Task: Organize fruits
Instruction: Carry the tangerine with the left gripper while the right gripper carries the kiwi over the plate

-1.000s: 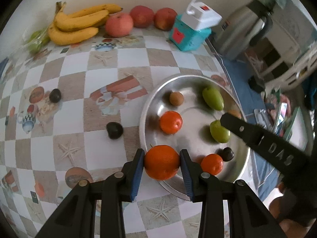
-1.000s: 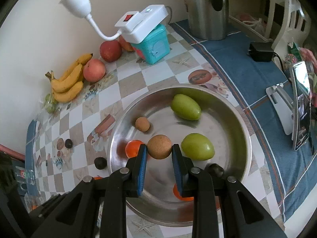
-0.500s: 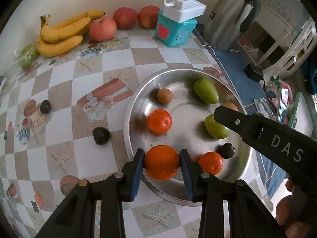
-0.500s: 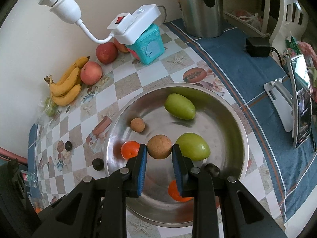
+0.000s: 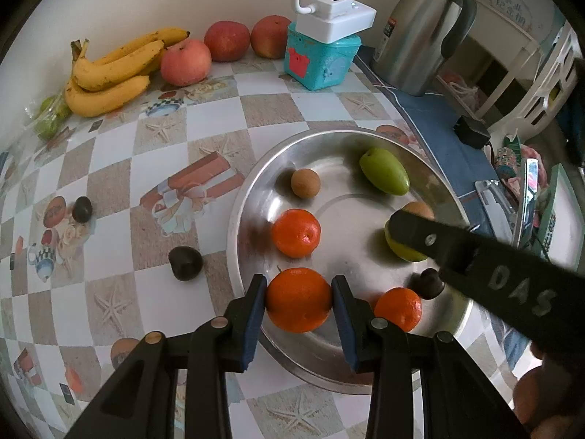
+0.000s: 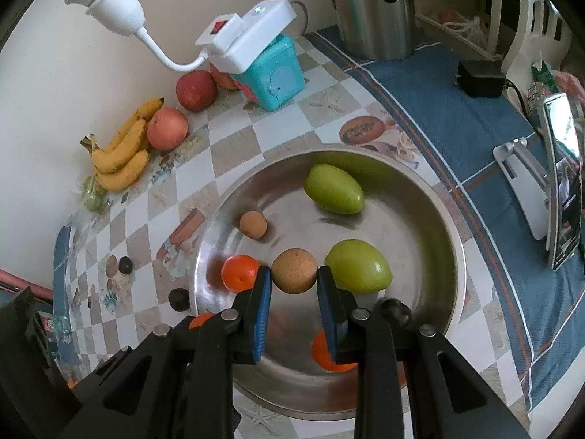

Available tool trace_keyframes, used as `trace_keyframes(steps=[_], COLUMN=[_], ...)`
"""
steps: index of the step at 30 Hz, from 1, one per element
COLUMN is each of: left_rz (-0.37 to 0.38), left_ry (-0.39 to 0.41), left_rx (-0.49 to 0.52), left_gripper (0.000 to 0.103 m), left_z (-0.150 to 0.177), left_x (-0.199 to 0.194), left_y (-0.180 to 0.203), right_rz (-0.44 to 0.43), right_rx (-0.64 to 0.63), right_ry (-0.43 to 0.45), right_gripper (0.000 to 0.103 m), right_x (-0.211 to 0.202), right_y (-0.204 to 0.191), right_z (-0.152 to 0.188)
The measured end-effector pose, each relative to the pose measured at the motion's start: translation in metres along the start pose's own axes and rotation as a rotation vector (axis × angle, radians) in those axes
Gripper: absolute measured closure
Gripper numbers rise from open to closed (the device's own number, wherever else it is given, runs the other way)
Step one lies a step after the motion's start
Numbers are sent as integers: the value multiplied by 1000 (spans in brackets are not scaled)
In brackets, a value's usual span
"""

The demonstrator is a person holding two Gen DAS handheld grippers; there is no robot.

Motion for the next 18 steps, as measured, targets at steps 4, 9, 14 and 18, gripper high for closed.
trace_keyframes(steps=[4, 9, 14, 18], left_rz=[-4, 8, -1, -7], left_ry=[-7, -24, -36, -44], left_rx=[3, -13, -5, 1], left_gripper=[64, 64, 64, 64], left_z=[1, 4, 7, 8], left_x=[4, 10, 14, 17], left_y=[-1, -3, -2, -2], right_rz=[14, 22, 29, 33], right_rx=[-27, -35, -42, -52], right_ry=[-43, -77, -103, -116], right_gripper=[76, 76, 76, 76], right_x=[15, 27, 33, 37], right_y=[-2, -3, -2, -4], right_z=[8, 14, 18, 21])
Point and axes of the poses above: each gripper's, at about its wrist camera, not at the fingertips, and x roughly the way its jaws point, y to its right, z to its underside, the point moved 8 cm from there along x, roughly the way its jaws point, and after that the axes turned 12 degrees about z, right-handed, at the moved point
